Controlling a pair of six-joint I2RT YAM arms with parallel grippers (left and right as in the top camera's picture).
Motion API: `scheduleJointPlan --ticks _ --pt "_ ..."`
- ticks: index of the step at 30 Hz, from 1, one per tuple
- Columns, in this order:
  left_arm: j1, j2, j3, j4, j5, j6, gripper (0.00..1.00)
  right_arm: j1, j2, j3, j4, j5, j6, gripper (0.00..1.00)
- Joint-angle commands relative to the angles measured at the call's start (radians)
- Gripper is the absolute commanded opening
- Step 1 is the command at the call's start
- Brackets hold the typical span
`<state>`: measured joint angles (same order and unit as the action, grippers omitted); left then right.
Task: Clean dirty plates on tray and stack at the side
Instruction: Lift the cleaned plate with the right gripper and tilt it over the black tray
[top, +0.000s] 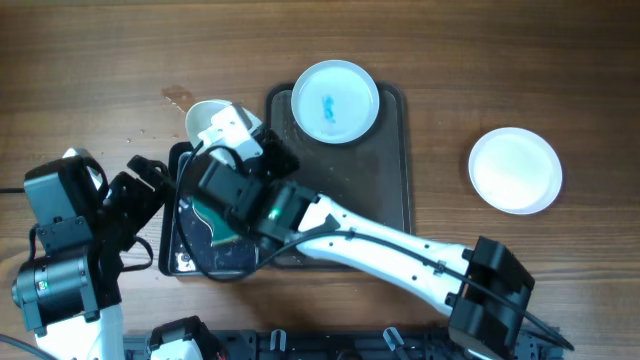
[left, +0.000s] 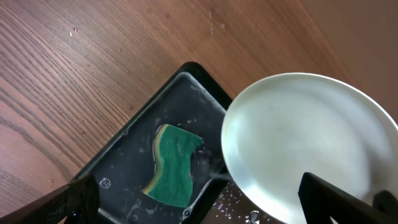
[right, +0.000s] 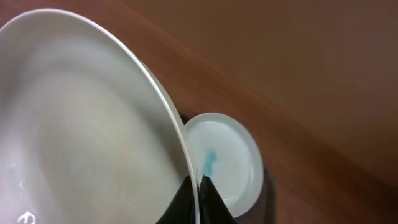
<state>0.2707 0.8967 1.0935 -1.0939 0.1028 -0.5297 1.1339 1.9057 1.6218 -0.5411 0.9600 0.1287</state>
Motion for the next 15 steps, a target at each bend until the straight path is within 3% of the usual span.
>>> scheduleJointPlan --ticks 1,15 --pt "0.008 -0.005 0.019 0.001 0.001 -0.008 1.00 0.024 -0.019 0.031 0.006 0.158 -0.026 0.04" --pt "0.008 0.026 0.019 0.000 0.001 -0.009 1.00 0.042 -0.019 0.031 0.010 0.202 -0.092 0.04"
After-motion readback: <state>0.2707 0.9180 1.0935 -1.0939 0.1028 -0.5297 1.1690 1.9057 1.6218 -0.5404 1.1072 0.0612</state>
